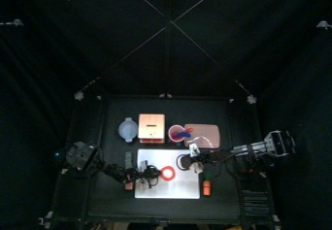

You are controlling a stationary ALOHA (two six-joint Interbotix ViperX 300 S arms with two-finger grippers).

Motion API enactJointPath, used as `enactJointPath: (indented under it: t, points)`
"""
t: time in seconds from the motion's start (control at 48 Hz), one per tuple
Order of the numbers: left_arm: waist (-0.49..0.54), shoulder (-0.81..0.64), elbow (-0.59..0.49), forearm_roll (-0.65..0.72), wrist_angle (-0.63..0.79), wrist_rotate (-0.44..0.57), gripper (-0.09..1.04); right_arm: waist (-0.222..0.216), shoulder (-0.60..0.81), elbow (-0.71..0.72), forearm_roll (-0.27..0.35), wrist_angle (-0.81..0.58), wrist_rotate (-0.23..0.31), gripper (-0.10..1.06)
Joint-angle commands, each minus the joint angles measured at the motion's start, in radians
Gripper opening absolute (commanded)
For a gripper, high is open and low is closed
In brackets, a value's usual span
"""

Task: Get the cutter from the drawer then cut the dough then place the extra dough in the bowl
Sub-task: Place the extra dough in the bowl

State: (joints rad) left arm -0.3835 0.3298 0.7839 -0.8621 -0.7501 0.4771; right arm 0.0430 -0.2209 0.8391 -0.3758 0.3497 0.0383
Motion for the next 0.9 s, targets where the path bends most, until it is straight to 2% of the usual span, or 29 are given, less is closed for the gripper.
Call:
enactJointPath:
  t: [0.021, 0.25, 0.396, 0.562, 0.75, 0.896]
  points:
    - [0.014, -0.063, -0.006, 0.023, -0.005, 0.017, 0.58, -0.021, -0.021, 0.017, 0.006, -0.052, 0.0, 0.44]
    - [0.014, -0.083, -0.012, 0.075, -0.006, 0.029, 0.59, -0.028, -0.031, 0.025, 0.025, -0.058, 0.0, 0.52]
    - [0.015, -0.087, -0.006, 0.074, -0.005, 0.028, 0.61, -0.028, -0.035, 0.02, 0.051, -0.046, -0.002, 0.66]
    - [0.015, -0.086, -0.012, 0.064, -0.005, 0.025, 0.69, -0.023, -0.055, 0.005, 0.058, -0.037, 0.0, 0.8]
    - [0.055, -0.06, -0.029, 0.064, -0.005, 0.029, 0.8, -0.018, -0.064, -0.037, 0.058, -0.031, 0.002, 0.81]
    - [0.086, -0.028, -0.052, 0.063, 0.046, 0.029, 0.85, -0.002, -0.052, -0.06, 0.074, -0.035, 0.0, 0.81]
